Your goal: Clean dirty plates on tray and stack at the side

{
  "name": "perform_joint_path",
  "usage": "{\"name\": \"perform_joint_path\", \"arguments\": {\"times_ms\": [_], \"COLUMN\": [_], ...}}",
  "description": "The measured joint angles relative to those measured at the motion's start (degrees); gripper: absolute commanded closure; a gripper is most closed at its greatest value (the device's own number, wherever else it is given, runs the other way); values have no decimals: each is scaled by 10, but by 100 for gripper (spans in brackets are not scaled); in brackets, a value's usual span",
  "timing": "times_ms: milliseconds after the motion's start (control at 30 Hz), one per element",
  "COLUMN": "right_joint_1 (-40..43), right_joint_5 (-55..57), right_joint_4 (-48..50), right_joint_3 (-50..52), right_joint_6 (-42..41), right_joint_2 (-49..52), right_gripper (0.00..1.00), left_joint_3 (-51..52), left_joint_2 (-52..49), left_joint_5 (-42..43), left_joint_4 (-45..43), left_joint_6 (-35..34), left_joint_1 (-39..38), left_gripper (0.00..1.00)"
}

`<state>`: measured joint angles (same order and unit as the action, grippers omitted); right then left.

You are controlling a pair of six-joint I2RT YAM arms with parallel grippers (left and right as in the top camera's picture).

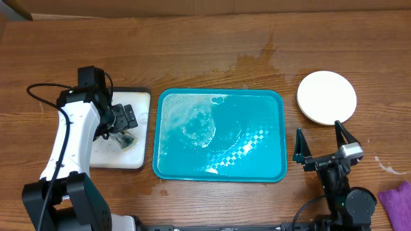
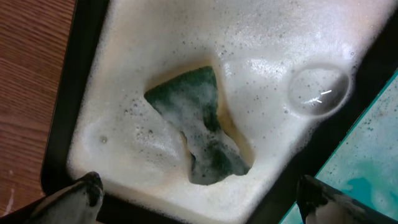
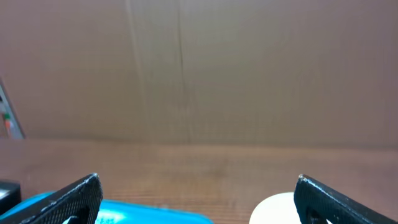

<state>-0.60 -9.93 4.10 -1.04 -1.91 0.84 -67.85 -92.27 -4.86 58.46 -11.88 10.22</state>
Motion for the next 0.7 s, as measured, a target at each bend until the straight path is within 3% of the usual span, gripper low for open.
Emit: {"name": "perform_joint_path", "arguments": {"times_ms": [133,700], "right_joint_1": [9,10], "right_joint_5": [-3,-3], "right_joint_4": [-79,-82], "right_joint_3": [0,0], "right_joint_6": [0,0], "right_joint_2": [0,1], "right_gripper": [0,0], "left_joint_3": [0,0], "left_joint_2": [0,0], "left_joint_5": [0,0], "left_joint_4": [0,0], "left_joint_6": [0,0], "left_joint_1": [0,0], "left_gripper": [0,0]}}
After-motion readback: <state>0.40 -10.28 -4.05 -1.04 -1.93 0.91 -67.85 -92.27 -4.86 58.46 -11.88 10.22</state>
